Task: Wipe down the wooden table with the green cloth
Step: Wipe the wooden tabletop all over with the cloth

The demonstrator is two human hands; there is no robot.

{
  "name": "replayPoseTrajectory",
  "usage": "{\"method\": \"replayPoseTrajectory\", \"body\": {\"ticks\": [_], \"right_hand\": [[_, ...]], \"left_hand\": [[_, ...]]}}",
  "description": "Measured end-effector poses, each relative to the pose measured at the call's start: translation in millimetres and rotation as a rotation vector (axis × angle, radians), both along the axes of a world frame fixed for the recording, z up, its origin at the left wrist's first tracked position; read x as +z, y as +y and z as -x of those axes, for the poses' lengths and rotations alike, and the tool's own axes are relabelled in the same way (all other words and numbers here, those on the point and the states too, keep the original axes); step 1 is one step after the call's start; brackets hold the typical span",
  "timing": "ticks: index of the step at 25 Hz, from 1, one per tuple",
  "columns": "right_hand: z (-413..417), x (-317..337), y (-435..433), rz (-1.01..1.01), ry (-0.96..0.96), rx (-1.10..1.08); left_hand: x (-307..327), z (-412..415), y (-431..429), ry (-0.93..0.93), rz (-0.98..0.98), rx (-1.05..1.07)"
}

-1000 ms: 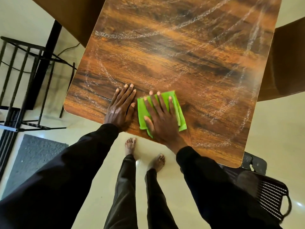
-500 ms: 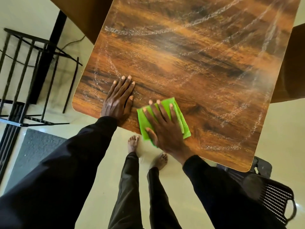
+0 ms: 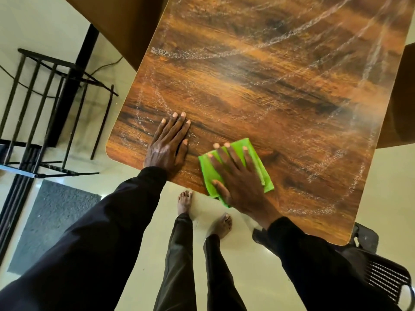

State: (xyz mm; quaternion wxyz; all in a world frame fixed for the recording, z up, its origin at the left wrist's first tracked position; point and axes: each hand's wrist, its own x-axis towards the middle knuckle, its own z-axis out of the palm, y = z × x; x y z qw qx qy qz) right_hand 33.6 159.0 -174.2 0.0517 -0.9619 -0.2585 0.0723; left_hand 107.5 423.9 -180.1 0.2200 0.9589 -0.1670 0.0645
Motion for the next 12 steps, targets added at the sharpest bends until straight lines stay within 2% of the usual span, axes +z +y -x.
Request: {"method": "replayPoseTrajectory", "body": {"ticks": [2,4,5,7,10,12], "right_hand": [[-19.8,1.2,-22.5,-0.001,-0.017,-0.154],[-58.4,5.2,-13.0,-0.007,-0.037,-0.373],[-70.3,8.3,1.1,-0.005,-0.034,-0.416],[-66.4,8.7,29.8,-0.021,-0.017,-0.288],[0.1,7.3,26.0,-0.017,0.033,0.005],[20.2,7.8,-7.1,0.012,0.032,0.005]], "left_hand": [[-2.3,-1.2,1.0,-0.005,-0.001,0.003],[-4.0,-2.5,3.0,-0.006,0.001,0.0],[-4.6,-1.7,3.2,-0.008,0.001,-0.002],[-5.7,0.2,2.2,-0.02,0.0,-0.001],[-5.1,-0.4,1.0,-0.019,0.007,0.008],[-6.0,0.3,1.1,-0.017,0.007,0.007]]}}
